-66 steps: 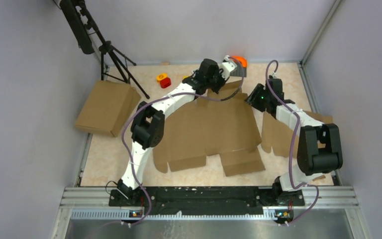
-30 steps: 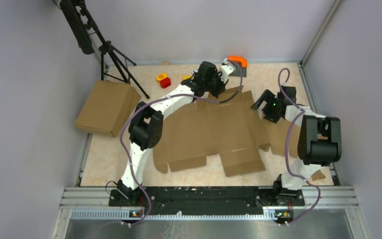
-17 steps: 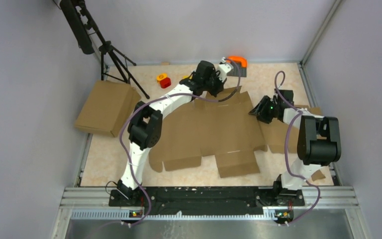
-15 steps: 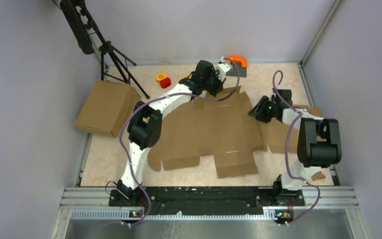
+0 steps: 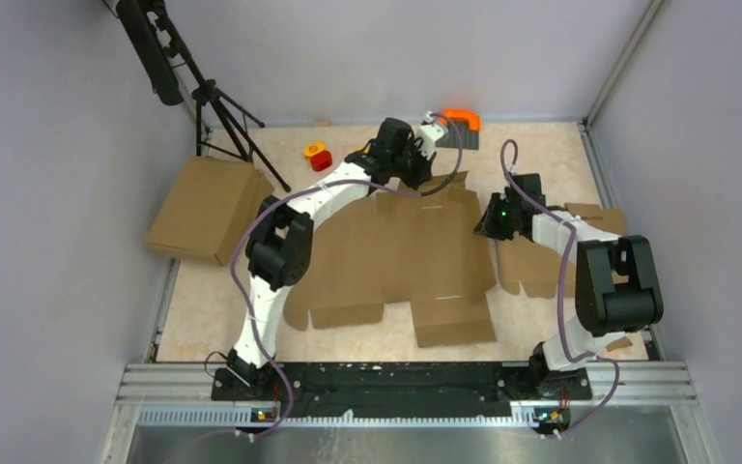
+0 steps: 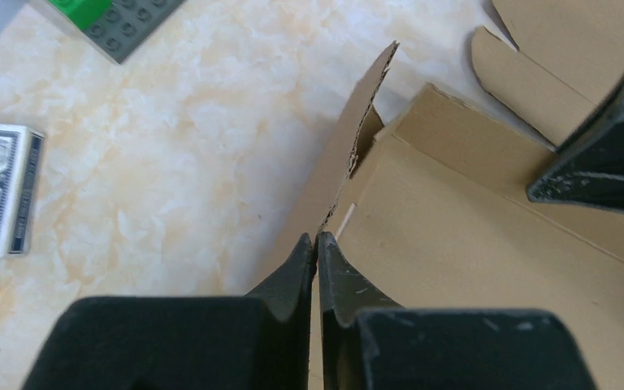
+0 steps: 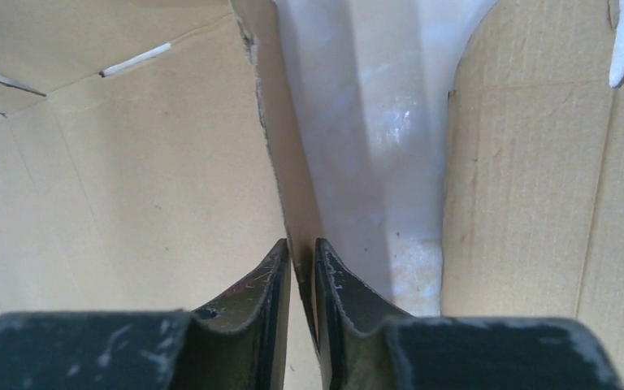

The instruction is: Fold the paper box

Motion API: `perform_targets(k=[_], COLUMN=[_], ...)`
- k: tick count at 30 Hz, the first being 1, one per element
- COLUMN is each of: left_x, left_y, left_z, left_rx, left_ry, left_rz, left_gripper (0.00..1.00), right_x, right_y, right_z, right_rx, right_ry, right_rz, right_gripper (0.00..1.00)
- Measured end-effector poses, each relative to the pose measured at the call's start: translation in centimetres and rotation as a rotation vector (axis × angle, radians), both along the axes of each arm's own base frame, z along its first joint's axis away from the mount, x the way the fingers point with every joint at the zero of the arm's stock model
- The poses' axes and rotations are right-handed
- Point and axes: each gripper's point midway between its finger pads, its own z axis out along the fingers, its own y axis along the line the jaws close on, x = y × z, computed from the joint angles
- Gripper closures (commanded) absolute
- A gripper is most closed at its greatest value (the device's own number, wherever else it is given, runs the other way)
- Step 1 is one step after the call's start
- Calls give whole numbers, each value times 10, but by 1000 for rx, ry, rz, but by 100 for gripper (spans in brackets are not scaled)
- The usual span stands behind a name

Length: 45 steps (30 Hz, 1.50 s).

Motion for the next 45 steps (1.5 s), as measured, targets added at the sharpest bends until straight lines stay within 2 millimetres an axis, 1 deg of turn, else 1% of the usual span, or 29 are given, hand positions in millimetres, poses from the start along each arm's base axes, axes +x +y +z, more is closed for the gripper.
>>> perform_targets(k=[1, 2, 4, 6, 7, 8, 10, 11, 15, 16, 19, 21, 23, 24, 25, 27, 28, 30, 31, 32, 33, 34, 35, 36, 38, 39, 41, 43, 45], left_x=[-3, -7, -17, -25, -28, -31, -38, -41, -52, -53, -47, -44, -42, -42, -39, -31, -24, -5, 10, 22, 40, 52, 65, 72, 87, 91, 88, 79, 73], left_y=[0, 0, 1, 0, 0, 0, 0, -1, -3, -4, -12, -14, -12, -11, -8, 2, 9, 25, 35, 44, 57, 67, 82, 92, 118, 128, 136, 131, 121], left_z=[-1, -2, -4, -2, -2, -2, -2, -3, -3, -1, 11, 15, 15, 15, 15, 16, 18, 24, 30, 35, 43, 49, 55, 58, 60, 58, 51, 47, 52], left_rx=[-2, -5, -15, -29, -35, -40, -50, -56, -64, -63, -79, -88, -92, -94, -100, -116, -130, -167, -195, -218, -256, -287, -327, -347, -386, -395, -390, -382, -398], left_ry=[8, 18, 44, 64, 73, 81, 103, 117, 174, 187, 191, 197, 207, 215, 224, 247, 262, 285, 290, 291, 291, 289, 289, 295, 291, 289, 300, 311, 293], left_rz=[-9, -20, -44, -63, -70, -75, -88, -95, -124, -132, -148, -149, -145, -140, -128, -90, -63, -1, 35, 58, 91, 111, 137, 156, 205, 227, 249, 238, 198], left_gripper=[96, 96, 94, 92, 90, 88, 80, 78, 77, 76, 71, 63, 57, 53, 46, 21, 14, 4, 2, 1, 1, 1, 1, 1, 1, 1, 1, 1, 1], right_x=[-1, -2, -3, -4, -4, -4, -5, -6, -3, -2, -1, -2, -2, -2, -2, -2, -2, -1, 0, 1, 2, 2, 1, 0, -2, -1, 0, 4, 7], right_y=[0, 0, 2, 3, 3, 3, 2, 1, -1, -1, -2, -3, -4, -4, -4, -5, -4, -3, -2, 0, 2, 4, 6, 7, 10, 11, 13, 14, 15], right_z=[-1, -2, -4, -4, -3, -3, -1, 1, 13, 16, 20, 20, 19, 19, 19, 19, 19, 20, 20, 21, 22, 22, 23, 23, 26, 29, 36, 46, 55], right_rx=[-9, -21, -49, -75, -90, -99, -119, -128, -153, -156, -167, -175, -183, -187, -191, -199, -203, -206, -206, -203, -198, -195, -195, -195, -196, -194, -190, -186, -179], right_ry=[2, 5, 8, 1, -2, -5, -11, -15, -61, -71, -89, -89, -89, -90, -90, -92, -95, -103, -110, -119, -133, -141, -149, -158, -176, -190, -220, -259, -299], right_rz=[0, 0, 5, 8, 7, 6, 7, 5, 5, 4, 9, 17, 21, 21, 22, 26, 29, 39, 46, 53, 63, 70, 80, 88, 102, 106, 110, 110, 106], right_gripper=[85, 88, 90, 90, 94, 94, 94, 94, 94, 94, 94, 94, 94, 94, 94, 94, 94, 94, 94, 94, 94, 94, 94, 97, 97, 97, 100, 100, 100])
